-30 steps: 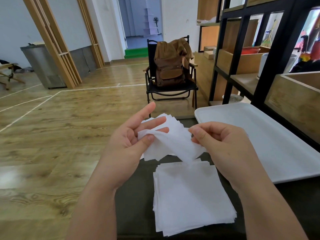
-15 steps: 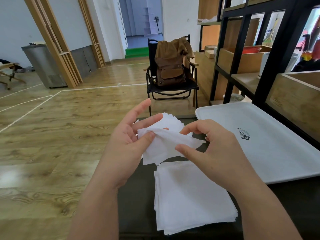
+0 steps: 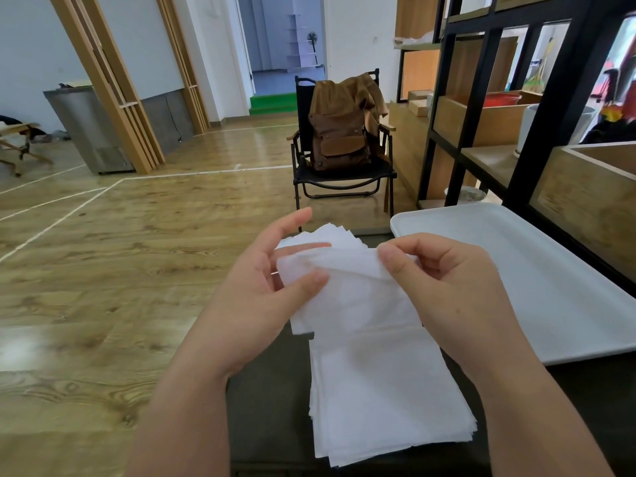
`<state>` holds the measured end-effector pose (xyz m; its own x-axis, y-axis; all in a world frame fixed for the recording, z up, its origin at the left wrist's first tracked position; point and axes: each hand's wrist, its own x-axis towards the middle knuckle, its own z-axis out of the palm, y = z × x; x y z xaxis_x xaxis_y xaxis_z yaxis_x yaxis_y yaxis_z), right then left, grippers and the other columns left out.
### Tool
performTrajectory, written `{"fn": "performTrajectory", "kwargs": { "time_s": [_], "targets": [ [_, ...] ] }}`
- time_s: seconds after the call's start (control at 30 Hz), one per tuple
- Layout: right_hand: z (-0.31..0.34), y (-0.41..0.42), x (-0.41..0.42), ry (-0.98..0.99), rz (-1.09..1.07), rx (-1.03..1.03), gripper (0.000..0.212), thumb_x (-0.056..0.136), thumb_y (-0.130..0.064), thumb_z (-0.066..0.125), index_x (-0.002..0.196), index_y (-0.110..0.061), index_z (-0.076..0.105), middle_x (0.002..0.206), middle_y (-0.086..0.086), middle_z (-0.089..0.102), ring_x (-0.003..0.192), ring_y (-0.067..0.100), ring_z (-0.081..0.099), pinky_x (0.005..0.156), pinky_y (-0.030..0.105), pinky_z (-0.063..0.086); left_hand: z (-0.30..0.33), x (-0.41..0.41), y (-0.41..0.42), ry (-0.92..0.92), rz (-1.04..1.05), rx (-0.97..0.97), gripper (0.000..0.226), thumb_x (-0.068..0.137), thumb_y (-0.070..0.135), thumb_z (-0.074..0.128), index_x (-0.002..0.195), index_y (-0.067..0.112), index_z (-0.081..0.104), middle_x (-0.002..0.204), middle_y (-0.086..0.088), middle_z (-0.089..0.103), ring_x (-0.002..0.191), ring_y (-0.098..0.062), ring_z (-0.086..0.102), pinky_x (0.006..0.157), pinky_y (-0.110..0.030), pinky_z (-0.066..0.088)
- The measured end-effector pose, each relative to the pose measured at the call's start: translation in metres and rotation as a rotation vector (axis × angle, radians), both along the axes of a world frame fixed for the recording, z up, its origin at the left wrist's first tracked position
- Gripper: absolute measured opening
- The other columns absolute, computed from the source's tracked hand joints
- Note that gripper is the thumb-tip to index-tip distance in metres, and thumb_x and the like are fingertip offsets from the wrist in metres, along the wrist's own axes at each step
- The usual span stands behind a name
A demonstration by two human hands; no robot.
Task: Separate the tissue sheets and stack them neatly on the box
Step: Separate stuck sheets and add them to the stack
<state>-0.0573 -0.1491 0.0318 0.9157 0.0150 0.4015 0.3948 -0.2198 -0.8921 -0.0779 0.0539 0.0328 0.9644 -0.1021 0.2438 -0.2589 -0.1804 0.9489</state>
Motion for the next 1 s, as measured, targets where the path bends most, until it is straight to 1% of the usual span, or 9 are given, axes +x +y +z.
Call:
{"fn": "performTrajectory", "kwargs": {
  "time_s": [0.07,0.23,0.33,0.47,0.57,0.63,0.77,0.9,1.0],
  "targets": [
    [0.002,0.000,-0.001,0.036,0.012,0.044,0.015,0.086,-0.038,0.064,0.077,-0.030,0.073,0.064,0.013,0.058,0.049,0.005,0.042,0.045,0.017,0.036,-0.002,0.002,-0.004,0.028,0.046,-0.030,0.060,0.071,0.024,0.084,0.121,0.048,0.061,0.107,0.007,0.074,0.097,-0.017,0.072,0.076,-0.029,0.060],
    [0.004,-0.001,-0.002,0.145,-0.005,0.174,0.020,0.080,-0.039,0.059,0.074,-0.026,0.074,0.060,-0.008,0.066,0.048,0.003,0.053,0.043,0.018,0.042,-0.001,0.003,-0.005,0.071,0.065,-0.023,0.057,0.065,0.020,0.082,0.113,0.045,0.065,0.103,0.000,0.076,0.095,-0.026,0.073,0.086,-0.050,0.058],
    [0.003,-0.005,0.001,0.139,0.021,0.130,0.018,0.083,-0.039,0.062,0.076,-0.028,0.074,0.070,-0.013,0.071,0.066,0.000,0.066,0.047,0.014,0.049,-0.001,0.001,-0.002,0.082,0.061,0.007,0.054,0.070,0.022,0.080,0.115,0.048,0.064,0.099,-0.005,0.076,0.093,-0.032,0.072,0.088,-0.054,0.056],
    [0.003,-0.014,0.000,0.068,0.220,-0.024,0.016,0.080,-0.043,0.070,0.096,-0.038,0.070,0.094,-0.016,0.071,0.093,0.002,0.065,0.068,0.020,0.056,-0.002,0.003,0.000,0.135,0.082,-0.044,0.048,0.079,0.012,0.080,0.113,0.042,0.064,0.093,-0.004,0.078,0.086,-0.023,0.075,0.073,-0.034,0.059],
    [0.001,-0.022,0.001,-0.002,0.267,-0.206,0.035,0.087,-0.015,0.062,0.103,-0.046,0.065,0.106,-0.027,0.064,0.110,-0.002,0.057,0.083,0.019,0.048,-0.003,0.004,0.004,0.195,0.118,-0.133,0.047,0.072,0.013,0.081,0.111,0.035,0.067,0.096,-0.004,0.078,0.088,-0.023,0.075,0.067,-0.027,0.058],
    [-0.001,-0.024,0.004,-0.038,0.192,-0.285,0.045,0.086,-0.007,0.061,0.103,-0.049,0.063,0.106,-0.034,0.061,0.111,-0.005,0.054,0.084,0.015,0.044,-0.003,0.004,0.007,0.219,0.114,-0.181,0.048,0.067,0.015,0.080,0.110,0.031,0.069,0.098,-0.004,0.077,0.088,-0.023,0.075,0.064,-0.024,0.058],
    [-0.004,-0.021,0.006,-0.105,0.117,-0.330,0.034,0.081,-0.024,0.065,0.100,-0.053,0.062,0.103,-0.035,0.060,0.109,-0.007,0.053,0.080,0.006,0.044,0.000,0.003,0.010,0.239,0.090,-0.233,0.052,0.063,0.014,0.078,0.113,0.025,0.068,0.101,-0.006,0.077,0.084,-0.021,0.075,0.061,-0.023,0.057],
    [-0.005,-0.016,0.004,-0.141,0.120,-0.327,0.040,0.080,-0.018,0.069,0.099,-0.053,0.062,0.104,-0.033,0.060,0.108,-0.003,0.054,0.083,0.006,0.044,0.002,0.002,0.010,0.262,0.080,-0.225,0.067,0.056,0.001,0.087,0.117,0.021,0.066,0.101,-0.006,0.077,0.083,-0.021,0.075,0.060,-0.023,0.057],
    [-0.001,-0.017,0.001,-0.166,0.153,-0.346,0.041,0.082,-0.018,0.067,0.103,-0.052,0.061,0.106,-0.034,0.059,0.110,-0.003,0.054,0.083,0.005,0.043,0.003,0.002,0.009,0.267,0.089,-0.253,0.068,0.053,0.013,0.080,0.119,0.019,0.064,0.099,-0.007,0.077,0.080,-0.020,0.075,0.058,-0.023,0.057]
  ]
}}
